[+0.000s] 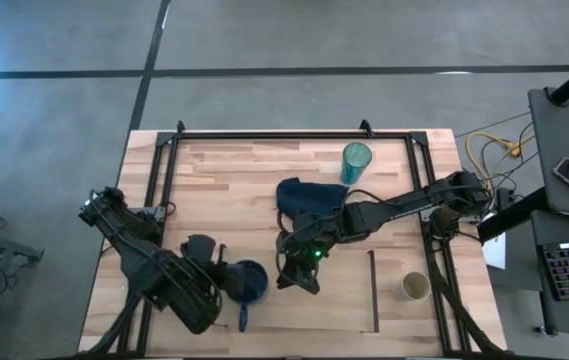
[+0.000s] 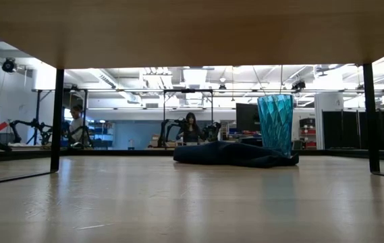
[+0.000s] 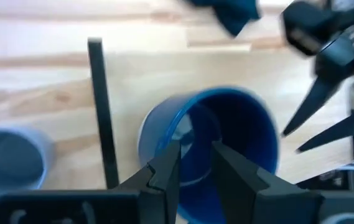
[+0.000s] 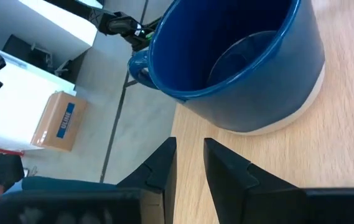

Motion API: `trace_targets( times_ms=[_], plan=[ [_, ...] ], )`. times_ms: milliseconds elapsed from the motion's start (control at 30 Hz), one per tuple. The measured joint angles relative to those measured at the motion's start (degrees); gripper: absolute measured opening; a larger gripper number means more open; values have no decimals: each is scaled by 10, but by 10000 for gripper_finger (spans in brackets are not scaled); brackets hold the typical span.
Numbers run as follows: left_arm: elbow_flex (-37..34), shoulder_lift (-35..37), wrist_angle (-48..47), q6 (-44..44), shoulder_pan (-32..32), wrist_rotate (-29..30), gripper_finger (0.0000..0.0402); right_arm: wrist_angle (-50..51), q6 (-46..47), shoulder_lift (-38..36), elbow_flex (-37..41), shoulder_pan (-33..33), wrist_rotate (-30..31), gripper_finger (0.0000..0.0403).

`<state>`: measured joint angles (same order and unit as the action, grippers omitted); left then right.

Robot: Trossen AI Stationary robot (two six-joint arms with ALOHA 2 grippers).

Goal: Stack small to large cups/mugs on shelf
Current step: Put the dark blue mug on the shelf

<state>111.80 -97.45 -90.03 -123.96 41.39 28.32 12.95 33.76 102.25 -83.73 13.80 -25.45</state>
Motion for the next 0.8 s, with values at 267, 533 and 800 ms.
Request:
trace_targets(
  times_ms=[267,533,800],
  plan=[
    [-1,38,0,31,7,125,74,-6,6,25,0,0,-14,74],
    [-8,49,0,76,8,142,74,-28,11,10,-3,-8,-15,75],
    [-25,74,0,90,8,158,74,-21,23,20,-5,-11,-13,77]
  ],
)
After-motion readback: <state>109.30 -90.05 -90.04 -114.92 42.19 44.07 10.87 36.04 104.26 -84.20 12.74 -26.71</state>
